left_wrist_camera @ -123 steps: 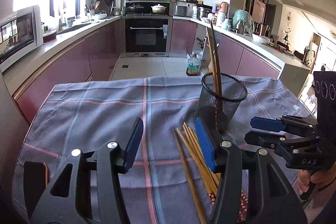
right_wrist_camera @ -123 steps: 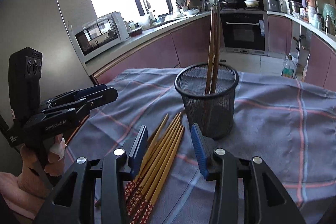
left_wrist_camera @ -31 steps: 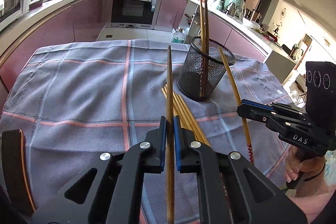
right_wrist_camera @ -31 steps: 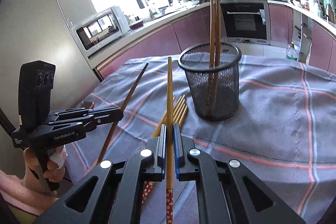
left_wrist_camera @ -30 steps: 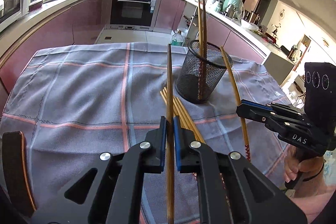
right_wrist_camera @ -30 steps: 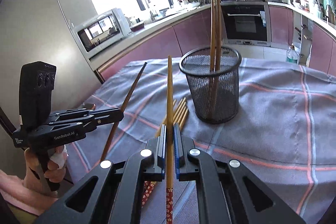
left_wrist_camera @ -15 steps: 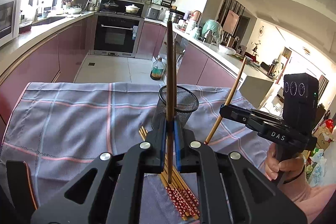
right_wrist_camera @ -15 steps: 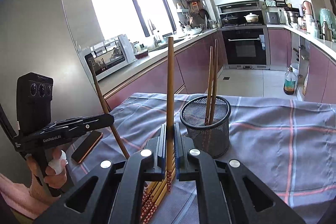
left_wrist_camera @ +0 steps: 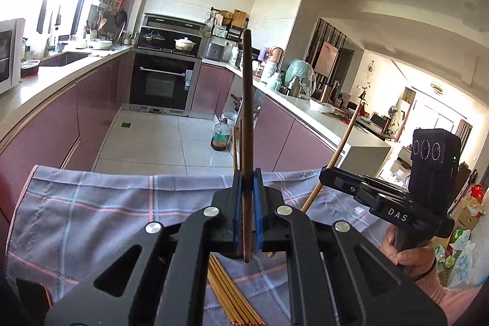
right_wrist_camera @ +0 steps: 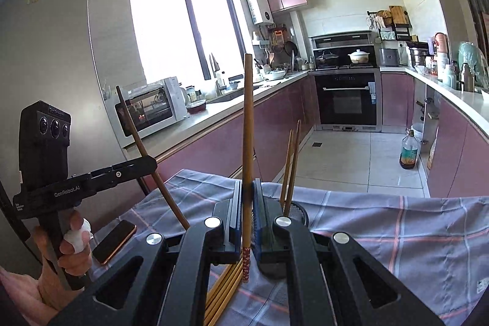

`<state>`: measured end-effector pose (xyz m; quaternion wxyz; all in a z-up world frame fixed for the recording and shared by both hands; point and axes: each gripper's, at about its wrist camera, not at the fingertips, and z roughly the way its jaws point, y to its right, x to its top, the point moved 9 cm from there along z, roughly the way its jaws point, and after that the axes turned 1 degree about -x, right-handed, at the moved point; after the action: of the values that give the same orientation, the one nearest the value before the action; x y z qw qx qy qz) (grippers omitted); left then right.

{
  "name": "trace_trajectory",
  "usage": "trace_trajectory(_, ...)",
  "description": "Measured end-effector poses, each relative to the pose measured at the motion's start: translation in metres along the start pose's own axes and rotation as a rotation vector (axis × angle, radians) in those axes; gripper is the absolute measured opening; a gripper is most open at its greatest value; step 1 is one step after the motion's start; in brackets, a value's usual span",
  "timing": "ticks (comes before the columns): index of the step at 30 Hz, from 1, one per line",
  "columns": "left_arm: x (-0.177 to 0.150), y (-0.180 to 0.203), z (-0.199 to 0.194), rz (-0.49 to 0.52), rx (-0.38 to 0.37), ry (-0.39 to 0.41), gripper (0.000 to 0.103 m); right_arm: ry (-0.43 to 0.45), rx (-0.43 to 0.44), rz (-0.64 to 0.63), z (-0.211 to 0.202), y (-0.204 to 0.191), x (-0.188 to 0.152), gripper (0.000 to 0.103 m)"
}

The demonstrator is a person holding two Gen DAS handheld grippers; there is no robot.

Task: Organize utensils
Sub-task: 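Raise the left tool's chopstick upright over the cup while the right tool carries its own, then lower the left tool's chopstick into the cup and open while the right tool releases its own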

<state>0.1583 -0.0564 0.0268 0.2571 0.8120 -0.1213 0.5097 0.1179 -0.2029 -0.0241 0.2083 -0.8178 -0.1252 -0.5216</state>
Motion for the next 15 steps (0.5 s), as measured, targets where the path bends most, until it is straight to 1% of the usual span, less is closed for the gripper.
trace_trajectory(7,0.034,0.008,0.009,0.018,-0.001,0.043,0.008,0.051,-0.021,-0.002,0.003,0.01,0.028,0.005)
trace_trajectory(9,0.04,0.011,0.014,0.03,0.011,0.048,0.008,0.056,-0.031,-0.004,0.007,0.013,0.032,0.005)
trace_trajectory(11,0.044,0.013,0.021,0.043,0.022,0.044,0.008,0.05,-0.04,-0.01,0.013,0.015,0.035,0.005)
trace_trajectory(13,0.045,0.016,0.029,0.056,0.025,0.026,0.008,0.036,-0.043,-0.012,0.02,0.017,0.034,0.005)
trace_trajectory(15,0.041,0.017,0.04,0.069,0.043,-0.001,0.008,0.014,-0.047,-0.017,0.028,0.019,0.03,0.005)
